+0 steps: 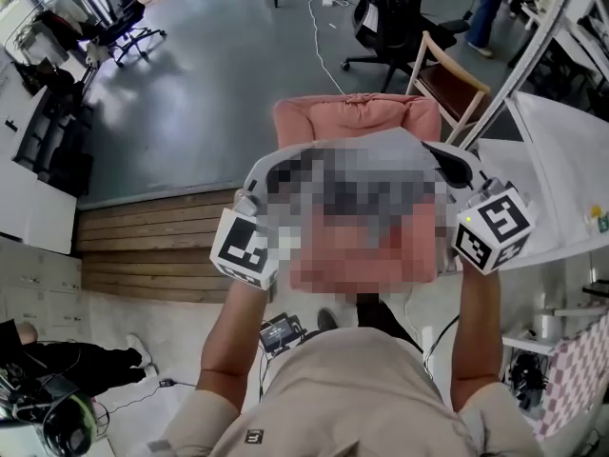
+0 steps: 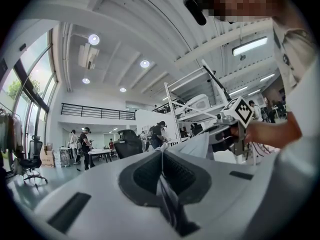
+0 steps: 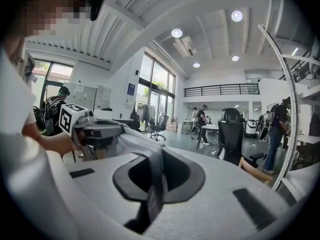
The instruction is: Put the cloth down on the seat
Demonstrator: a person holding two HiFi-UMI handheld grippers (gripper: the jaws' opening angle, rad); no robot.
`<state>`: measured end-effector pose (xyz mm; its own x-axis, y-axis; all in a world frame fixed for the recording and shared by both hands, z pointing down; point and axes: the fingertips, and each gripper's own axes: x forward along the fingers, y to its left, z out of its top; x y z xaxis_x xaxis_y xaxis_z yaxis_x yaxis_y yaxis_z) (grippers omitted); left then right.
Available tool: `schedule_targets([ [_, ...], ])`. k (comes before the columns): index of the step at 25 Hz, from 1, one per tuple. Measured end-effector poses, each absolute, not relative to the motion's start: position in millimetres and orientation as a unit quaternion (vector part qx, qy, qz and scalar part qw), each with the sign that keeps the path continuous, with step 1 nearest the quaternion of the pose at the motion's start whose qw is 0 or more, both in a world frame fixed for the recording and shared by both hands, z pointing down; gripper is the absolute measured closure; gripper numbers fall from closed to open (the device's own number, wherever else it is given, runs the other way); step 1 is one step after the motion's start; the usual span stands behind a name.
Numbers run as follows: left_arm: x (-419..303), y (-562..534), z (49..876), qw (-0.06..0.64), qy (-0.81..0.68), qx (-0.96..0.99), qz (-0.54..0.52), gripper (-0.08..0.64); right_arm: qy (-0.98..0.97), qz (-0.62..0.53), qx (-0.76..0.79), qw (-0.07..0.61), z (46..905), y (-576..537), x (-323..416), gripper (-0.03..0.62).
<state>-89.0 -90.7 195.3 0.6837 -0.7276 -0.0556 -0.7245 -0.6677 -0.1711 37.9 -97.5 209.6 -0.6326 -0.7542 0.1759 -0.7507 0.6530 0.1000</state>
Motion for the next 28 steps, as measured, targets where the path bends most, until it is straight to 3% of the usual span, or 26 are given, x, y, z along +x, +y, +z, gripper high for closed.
schedule_targets([
  [16,-76.6,-232.3,250.5,0.046,0.444,-0.894,-0.037,0.546,-0.923,0.011,0.362,0.13,257.3,-239.6,50.8,0.594],
  [28,-54.4,-351.8,326.9,0.018,0.469,-0.88,-0.079,0.546,-0.922,0.052,0.357,0.144,339.3,-357.3,75.4,0.592],
])
